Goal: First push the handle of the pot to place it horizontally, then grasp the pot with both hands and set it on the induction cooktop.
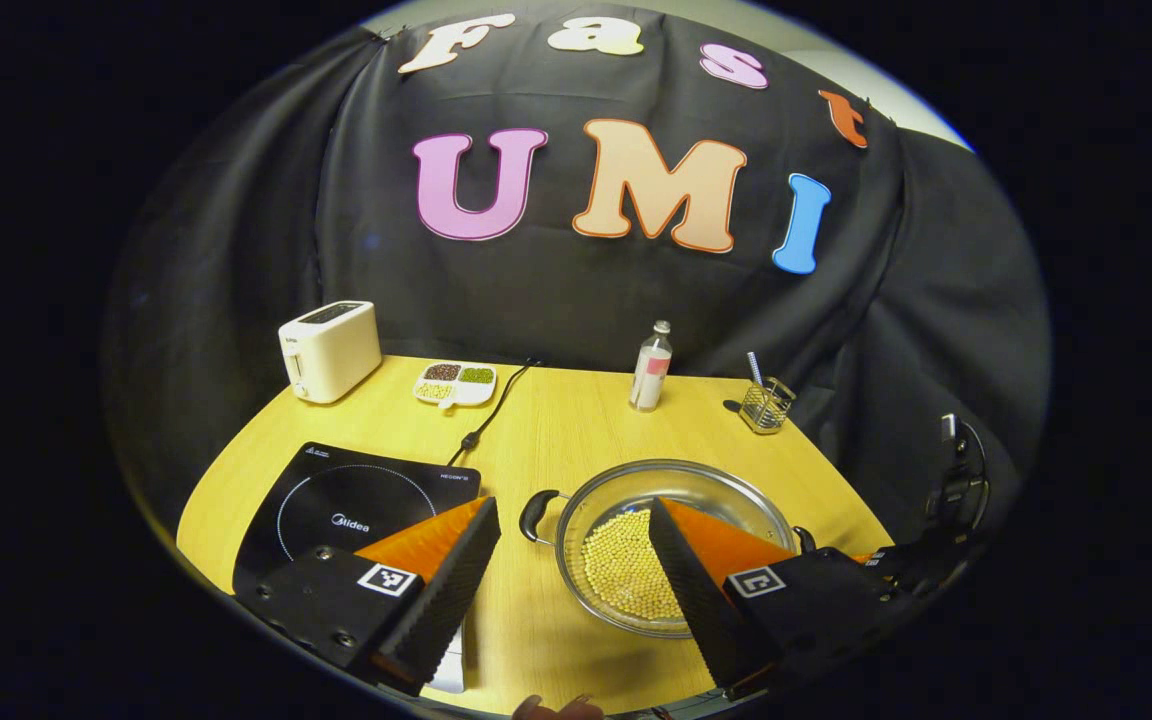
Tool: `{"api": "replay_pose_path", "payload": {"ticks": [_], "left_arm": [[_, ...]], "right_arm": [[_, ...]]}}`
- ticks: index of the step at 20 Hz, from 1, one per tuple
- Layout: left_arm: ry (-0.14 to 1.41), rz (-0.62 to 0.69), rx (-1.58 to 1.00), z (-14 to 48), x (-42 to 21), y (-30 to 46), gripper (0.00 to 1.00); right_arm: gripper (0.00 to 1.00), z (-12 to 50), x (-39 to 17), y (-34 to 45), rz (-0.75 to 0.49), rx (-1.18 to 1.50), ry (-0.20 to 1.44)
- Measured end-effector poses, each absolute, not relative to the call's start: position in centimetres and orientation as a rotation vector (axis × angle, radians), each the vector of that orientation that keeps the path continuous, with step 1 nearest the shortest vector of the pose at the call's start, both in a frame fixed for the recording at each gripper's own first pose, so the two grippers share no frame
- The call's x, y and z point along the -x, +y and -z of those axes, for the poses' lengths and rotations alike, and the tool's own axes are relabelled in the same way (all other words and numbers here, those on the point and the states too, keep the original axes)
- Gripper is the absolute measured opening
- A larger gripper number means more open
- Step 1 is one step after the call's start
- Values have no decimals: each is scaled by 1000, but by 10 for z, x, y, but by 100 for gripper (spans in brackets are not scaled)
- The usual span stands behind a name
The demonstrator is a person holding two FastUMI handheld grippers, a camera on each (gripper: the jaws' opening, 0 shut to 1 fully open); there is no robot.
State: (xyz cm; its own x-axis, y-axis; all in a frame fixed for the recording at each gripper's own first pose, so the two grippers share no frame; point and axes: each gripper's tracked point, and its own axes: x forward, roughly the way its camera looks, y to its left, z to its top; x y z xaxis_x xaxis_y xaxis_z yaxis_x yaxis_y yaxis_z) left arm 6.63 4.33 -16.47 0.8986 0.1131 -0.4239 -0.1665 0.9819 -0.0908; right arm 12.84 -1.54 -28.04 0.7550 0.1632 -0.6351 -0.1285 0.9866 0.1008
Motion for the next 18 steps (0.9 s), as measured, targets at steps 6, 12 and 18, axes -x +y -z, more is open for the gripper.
{"api": "replay_pose_path", "payload": {"ticks": [6,12,18], "left_arm": [[436,-165,119,164,-69,53,98],[454,-176,125,172,-66,58,98],[470,-182,133,176,-64,62,98]], "right_arm": [[2,278,-148,-26,-145,-30,684],[2,275,-163,-32,-132,-10,675],[2,276,-173,-34,-124,-1,674]]}}
